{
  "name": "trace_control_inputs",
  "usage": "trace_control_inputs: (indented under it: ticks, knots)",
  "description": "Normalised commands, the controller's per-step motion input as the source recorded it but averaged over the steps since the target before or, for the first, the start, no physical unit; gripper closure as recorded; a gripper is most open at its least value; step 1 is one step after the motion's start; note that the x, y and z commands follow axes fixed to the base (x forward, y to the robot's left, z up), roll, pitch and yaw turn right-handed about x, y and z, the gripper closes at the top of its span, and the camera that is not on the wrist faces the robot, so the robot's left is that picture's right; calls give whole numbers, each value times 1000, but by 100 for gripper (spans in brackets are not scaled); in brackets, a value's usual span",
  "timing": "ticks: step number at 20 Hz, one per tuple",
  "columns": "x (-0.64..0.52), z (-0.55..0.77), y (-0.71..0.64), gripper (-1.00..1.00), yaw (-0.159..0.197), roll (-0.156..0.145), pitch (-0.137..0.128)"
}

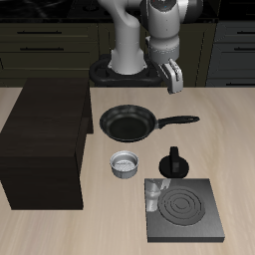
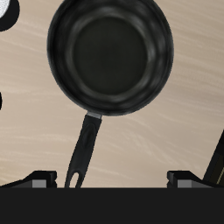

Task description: Place the frypan on the stove

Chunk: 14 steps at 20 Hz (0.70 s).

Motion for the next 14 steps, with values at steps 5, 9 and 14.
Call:
trace_control_inputs:
  ticks: [5,9,14]
  knots:
    - [27,-266,88,-100,-10,17,31]
    - [-24,-280,221,-100,18,44,11]
    - [27,-151,187,-100,34,37,-7]
